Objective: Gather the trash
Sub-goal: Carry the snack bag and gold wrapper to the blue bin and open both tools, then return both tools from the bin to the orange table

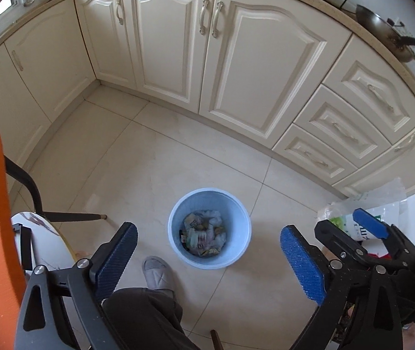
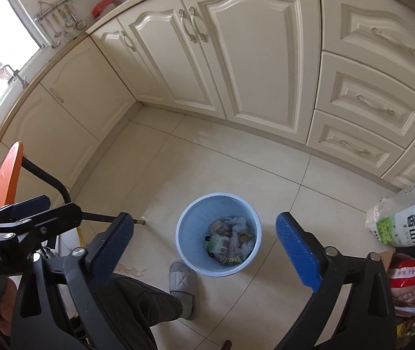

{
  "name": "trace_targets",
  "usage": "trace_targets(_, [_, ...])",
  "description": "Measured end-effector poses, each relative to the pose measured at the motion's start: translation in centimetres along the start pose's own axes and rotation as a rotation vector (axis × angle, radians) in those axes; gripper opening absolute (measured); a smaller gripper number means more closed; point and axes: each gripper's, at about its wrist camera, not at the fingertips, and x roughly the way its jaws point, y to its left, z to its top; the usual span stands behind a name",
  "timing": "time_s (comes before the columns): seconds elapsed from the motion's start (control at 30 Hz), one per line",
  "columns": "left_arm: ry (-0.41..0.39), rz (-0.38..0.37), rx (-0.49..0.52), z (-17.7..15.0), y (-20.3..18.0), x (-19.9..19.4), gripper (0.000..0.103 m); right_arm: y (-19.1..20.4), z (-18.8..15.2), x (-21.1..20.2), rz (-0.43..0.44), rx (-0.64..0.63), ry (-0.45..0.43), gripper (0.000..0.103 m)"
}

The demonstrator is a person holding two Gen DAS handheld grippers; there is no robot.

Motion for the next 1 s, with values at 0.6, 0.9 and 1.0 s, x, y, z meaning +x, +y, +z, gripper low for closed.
trace_targets(0.6, [-0.267, 0.041, -0.072, -7.2, 3.9, -13.5, 0.099, 7.6, 1.8, -6.5, 0.025, -0.114, -0.113, 0.103])
trace_targets(0.9, [-0.454, 0.119, -0.175, -15.4, 9.0, -23.8, 0.101, 16.2, 2.5, -11.2, 0.104, -0.234, -0.207, 0.103])
trace_targets(1.0, [-0.505, 0.152, -0.223, -19.0, 10.9, -27.2, 0.101, 19.6, 2.5, -12.4, 0.137, -0.282, -0.232, 0.103])
